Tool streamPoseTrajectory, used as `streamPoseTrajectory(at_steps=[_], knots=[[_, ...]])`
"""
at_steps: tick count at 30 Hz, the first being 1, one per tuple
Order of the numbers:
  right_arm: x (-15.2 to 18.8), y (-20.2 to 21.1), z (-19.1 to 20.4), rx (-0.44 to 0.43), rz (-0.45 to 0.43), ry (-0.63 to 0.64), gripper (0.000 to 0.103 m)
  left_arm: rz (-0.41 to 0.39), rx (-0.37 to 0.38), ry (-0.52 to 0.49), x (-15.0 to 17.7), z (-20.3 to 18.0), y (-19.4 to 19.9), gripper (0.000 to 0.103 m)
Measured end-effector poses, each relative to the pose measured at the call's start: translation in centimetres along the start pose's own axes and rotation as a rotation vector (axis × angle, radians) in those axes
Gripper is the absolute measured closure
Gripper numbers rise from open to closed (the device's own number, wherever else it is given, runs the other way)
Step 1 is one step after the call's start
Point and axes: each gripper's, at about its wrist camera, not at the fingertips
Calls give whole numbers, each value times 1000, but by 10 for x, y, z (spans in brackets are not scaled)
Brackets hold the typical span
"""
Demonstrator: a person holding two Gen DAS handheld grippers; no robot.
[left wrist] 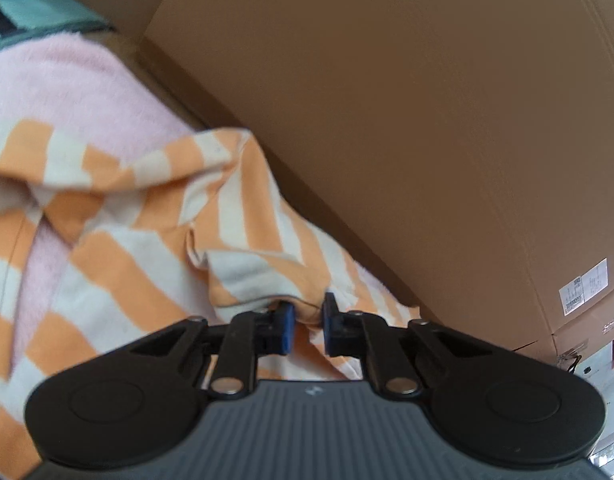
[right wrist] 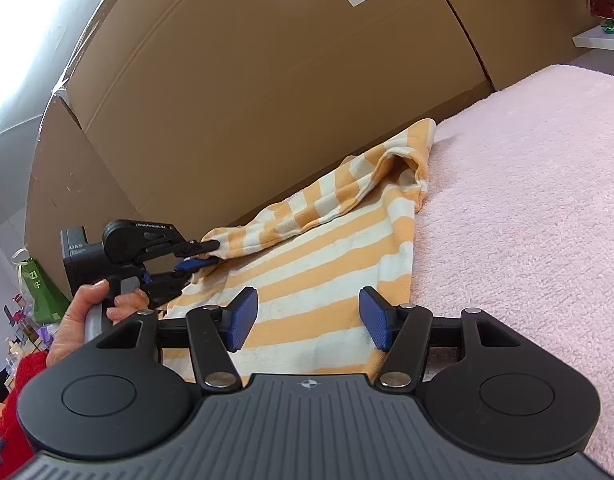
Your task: Fold clothes
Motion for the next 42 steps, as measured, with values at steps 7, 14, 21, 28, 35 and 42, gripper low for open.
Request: streamPoseTrajectory(at_steps=[7, 14, 21, 28, 35, 42], knots=[[0, 8, -3, 12, -11, -5, 46, -28, -10, -190, -56, -33, 11, 95], [9, 57, 5, 46, -48, 125, 49, -97, 41, -314, -86, -54, 37, 95], [25, 101, 7, 188, -16, 259, 49, -102, 29, -356, -88, -49, 64, 95], [43, 99, 41, 90, 91, 376, 49, -117, 37, -361, -84, -52, 87, 95], [67, 74, 82, 314, 36, 591, 51, -140, 44, -366, -79, -53, 95, 97], [64, 72, 73, 395, 6, 521, 94, -120, 45, -391, -80, -44, 92, 97]])
Point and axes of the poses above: each gripper's, at about its wrist camera, not at the fingertips, and y roughly against the way its jaws point, z to its left, x to its underside, and after that the axes turned 8 degrees about x, right-handed
